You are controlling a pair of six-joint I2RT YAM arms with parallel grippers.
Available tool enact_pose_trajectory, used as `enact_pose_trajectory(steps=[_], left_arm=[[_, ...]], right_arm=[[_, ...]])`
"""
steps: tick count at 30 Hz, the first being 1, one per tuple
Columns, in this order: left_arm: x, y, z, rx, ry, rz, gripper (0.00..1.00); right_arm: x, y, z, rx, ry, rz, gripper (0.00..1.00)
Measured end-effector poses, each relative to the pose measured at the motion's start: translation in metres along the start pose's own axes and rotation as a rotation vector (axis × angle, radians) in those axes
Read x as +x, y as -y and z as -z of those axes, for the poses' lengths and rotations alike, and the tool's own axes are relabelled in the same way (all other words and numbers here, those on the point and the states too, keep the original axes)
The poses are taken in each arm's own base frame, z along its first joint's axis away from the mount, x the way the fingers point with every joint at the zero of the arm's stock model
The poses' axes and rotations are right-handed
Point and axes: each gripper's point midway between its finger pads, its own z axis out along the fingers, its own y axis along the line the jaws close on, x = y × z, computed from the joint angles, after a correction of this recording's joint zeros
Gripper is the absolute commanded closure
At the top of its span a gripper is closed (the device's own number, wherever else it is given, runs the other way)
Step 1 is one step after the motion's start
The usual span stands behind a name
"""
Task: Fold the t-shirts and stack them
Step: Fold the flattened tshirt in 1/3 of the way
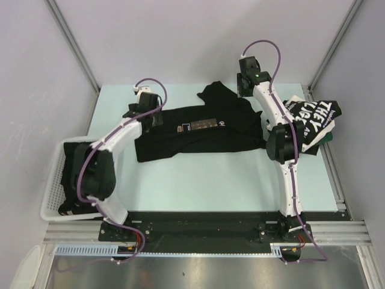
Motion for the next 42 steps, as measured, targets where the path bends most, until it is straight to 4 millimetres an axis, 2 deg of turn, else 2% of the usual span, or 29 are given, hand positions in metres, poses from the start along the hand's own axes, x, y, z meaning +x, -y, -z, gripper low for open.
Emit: enact_pose_trajectory(steps=[4,7,8,10,11,12,13,14,16,20,25,29,31,32,34,37,39,42], left_arm=[[-0.001,0.006,-0.046,-0.014,-0.053,0.009,0.23],[0.007,0.013,-0.073,0.001,-0.098,-0.005,0.27],[0.01,0.014,-0.077,0.009,-0.111,-0.008,0.33],[0.018,0.017,-0.081,0.025,-0.132,-0.017,0.42],[0.02,0.019,-0.082,0.031,-0.138,-0.02,0.62],[0.021,0.021,-0.083,0.04,-0.142,-0.021,0.72],[0.022,0.022,-0.083,0.046,-0.146,-0.023,0.87],[0.022,0.023,-0.084,0.047,-0.147,-0.02,0.91],[0.02,0.025,-0.086,0.05,-0.144,-0.019,1.0],[0.019,0.027,-0.088,0.049,-0.146,-0.013,1.0],[0.021,0.027,-0.089,0.046,-0.15,-0.007,1.0],[0.028,0.026,-0.09,0.042,-0.168,0.007,1.0],[0.035,0.026,-0.09,0.044,-0.179,0.009,0.99],[0.04,0.026,-0.089,0.047,-0.19,0.01,0.94],[0.052,0.024,-0.086,0.056,-0.215,0.006,0.73],[0.061,0.023,-0.077,0.078,-0.228,0.008,0.62],[0.063,0.021,-0.068,0.097,-0.225,0.013,0.58],[0.054,0.018,-0.053,0.12,-0.19,0.022,0.54]], right_arm=[[0.012,-0.005,-0.013,-0.036,-0.036,0.005,0.49],[0.018,-0.001,-0.019,-0.045,-0.054,0.003,0.52],[0.02,0.002,-0.022,-0.044,-0.058,0.0,0.54],[0.027,0.007,-0.027,-0.038,-0.075,-0.002,0.7],[0.031,0.011,-0.031,-0.034,-0.087,-0.003,0.77],[0.034,0.014,-0.035,-0.031,-0.097,-0.004,0.89],[0.038,0.017,-0.039,-0.027,-0.106,-0.011,0.95],[0.042,0.019,-0.044,-0.024,-0.116,-0.009,1.0],[0.049,0.023,-0.052,-0.016,-0.135,-0.015,1.0],[0.071,0.024,-0.061,-0.009,-0.188,-0.007,1.0],[0.103,0.015,-0.068,-0.022,-0.262,0.02,1.0],[0.122,0.009,-0.071,-0.024,-0.304,0.035,1.0],[0.123,0.007,-0.072,-0.021,-0.295,0.038,1.0],[0.124,0.007,-0.071,-0.021,-0.293,0.038,0.98],[0.124,0.007,-0.071,-0.02,-0.286,0.038,0.91],[0.123,0.007,-0.069,-0.017,-0.282,0.038,0.85],[0.123,0.008,-0.067,-0.013,-0.282,0.042,0.82],[0.12,0.006,-0.06,-0.012,-0.278,0.05,0.8]])
